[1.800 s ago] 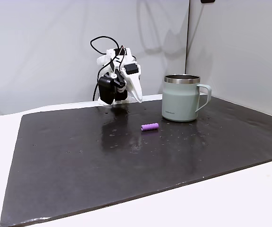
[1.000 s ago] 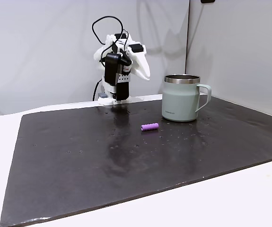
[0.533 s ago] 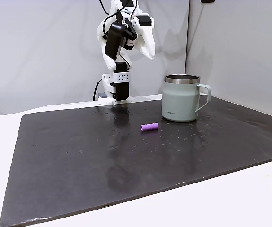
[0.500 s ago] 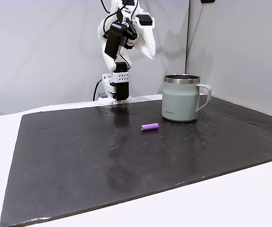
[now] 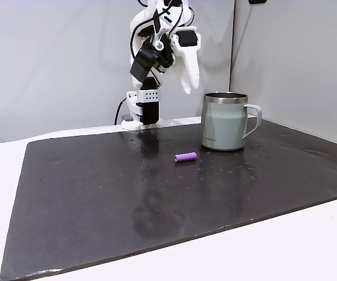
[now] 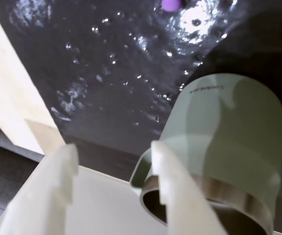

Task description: Grasp a pengrip and put it in the cup.

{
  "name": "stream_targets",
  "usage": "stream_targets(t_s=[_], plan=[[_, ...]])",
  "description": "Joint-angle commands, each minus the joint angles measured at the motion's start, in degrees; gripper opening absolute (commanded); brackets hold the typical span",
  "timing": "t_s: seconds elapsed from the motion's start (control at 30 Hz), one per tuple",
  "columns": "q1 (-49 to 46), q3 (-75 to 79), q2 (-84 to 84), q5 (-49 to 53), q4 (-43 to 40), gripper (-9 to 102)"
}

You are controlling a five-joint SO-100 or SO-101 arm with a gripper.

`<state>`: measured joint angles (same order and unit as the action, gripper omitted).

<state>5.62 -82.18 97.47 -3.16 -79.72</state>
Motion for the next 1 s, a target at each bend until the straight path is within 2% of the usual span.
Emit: stream_targets(t_s=[0.0, 0.2, 0.53, 0.97], plan=[[-1.7, 8.8, -6.1, -1.1, -3.3, 18], [-2.8, 10.8, -14.2, -0.5, -3.7, 20], [-5.2, 6.4, -23.7, 1.5, 3.0, 20], [-5.6, 10.1, -35.1, 2.7, 7.8, 20]])
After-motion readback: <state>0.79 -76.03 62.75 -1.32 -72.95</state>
